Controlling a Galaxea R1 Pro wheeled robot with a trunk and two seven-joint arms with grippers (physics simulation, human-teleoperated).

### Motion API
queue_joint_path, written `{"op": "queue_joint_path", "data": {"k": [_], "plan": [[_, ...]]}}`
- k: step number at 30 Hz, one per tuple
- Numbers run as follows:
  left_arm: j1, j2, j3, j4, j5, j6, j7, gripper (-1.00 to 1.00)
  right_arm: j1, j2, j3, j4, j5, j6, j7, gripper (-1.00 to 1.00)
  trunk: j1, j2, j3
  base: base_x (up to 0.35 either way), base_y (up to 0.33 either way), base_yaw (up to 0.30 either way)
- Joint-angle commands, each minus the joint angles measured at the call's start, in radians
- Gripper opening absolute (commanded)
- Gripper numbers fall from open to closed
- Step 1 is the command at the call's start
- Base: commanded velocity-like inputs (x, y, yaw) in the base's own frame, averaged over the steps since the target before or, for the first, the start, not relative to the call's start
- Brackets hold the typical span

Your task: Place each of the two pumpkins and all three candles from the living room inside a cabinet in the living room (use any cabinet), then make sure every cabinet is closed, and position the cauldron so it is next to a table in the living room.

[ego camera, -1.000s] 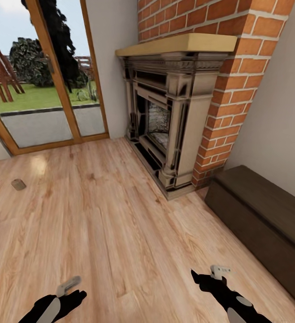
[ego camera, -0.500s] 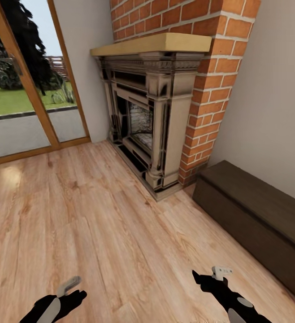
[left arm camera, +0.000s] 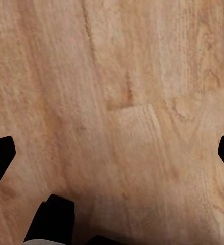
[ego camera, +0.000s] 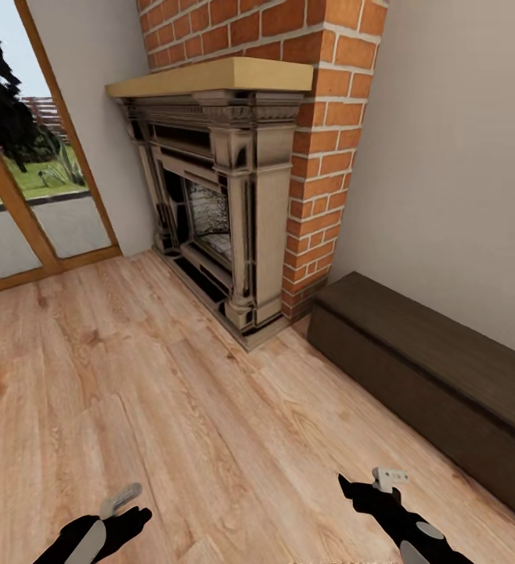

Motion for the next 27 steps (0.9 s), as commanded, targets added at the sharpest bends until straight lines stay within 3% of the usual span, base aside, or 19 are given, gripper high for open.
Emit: {"op": "queue_joint_path", "data": {"k": [1,13,27], "plan": [[0.000,0.002,-0.007,-0.003,0.011,0.002,0.009,1.00,-0.002,-0.001,0.006,0.000,-0.008,-0.001,-0.008,1.00,0.000,0.000,-0.001,0.000,0.000,-0.280],[0.000,0.002,-0.007,-0.003,0.012,0.001,0.010,1.00,-0.002,-0.001,0.004,0.003,-0.013,-0.002,-0.009,1.00,0.000,0.000,-0.001,0.000,0.088,-0.280],[0.000,-0.006,-0.010,-0.003,0.012,-0.021,0.009,1.00,-0.002,-0.001,0.004,0.011,-0.013,-0.003,-0.009,1.00,0.000,0.000,-0.001,0.000,0.006,-0.280]]}}
